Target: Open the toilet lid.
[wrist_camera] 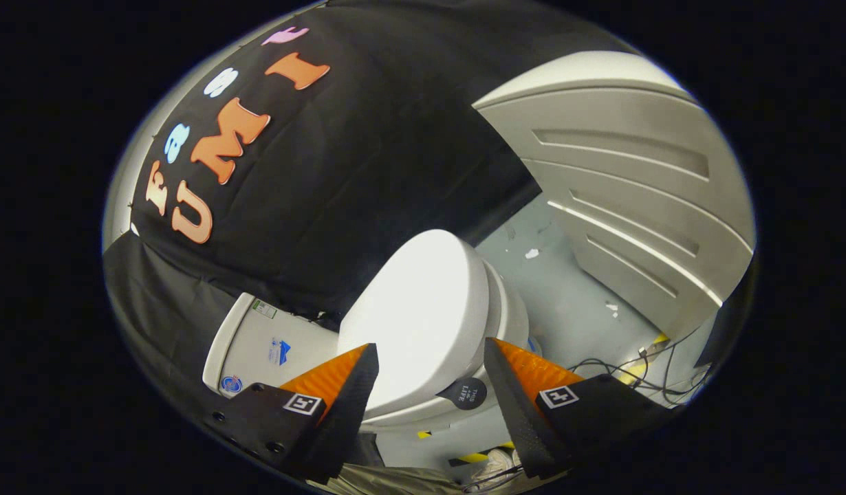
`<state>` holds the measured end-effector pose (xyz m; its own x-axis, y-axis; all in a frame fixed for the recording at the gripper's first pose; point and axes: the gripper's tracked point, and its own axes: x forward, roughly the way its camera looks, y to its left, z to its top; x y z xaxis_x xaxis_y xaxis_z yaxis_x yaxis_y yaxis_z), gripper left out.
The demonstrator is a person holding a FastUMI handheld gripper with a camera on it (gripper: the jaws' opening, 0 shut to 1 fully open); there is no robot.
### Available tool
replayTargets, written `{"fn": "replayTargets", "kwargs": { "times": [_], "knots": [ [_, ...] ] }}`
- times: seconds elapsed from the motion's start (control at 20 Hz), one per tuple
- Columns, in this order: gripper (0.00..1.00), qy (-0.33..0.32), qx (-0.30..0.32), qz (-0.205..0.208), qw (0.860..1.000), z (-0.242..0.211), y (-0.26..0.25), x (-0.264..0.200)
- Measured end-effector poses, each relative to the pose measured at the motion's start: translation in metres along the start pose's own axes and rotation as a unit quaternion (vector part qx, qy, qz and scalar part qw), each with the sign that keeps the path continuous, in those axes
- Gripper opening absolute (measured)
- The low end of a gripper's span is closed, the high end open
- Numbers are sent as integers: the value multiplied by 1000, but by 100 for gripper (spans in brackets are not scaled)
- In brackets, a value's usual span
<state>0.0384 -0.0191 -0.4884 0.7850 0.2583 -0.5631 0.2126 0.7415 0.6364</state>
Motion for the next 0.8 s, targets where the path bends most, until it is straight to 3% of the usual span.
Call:
{"fn": "replayTargets", "kwargs": {
  "times": [0.55, 0.8],
  "knots": [
    [98, 74, 109, -16, 991, -50, -42, 27],
    [84, 99, 135, -14, 986, -72, -49, 33]
  ]
}}
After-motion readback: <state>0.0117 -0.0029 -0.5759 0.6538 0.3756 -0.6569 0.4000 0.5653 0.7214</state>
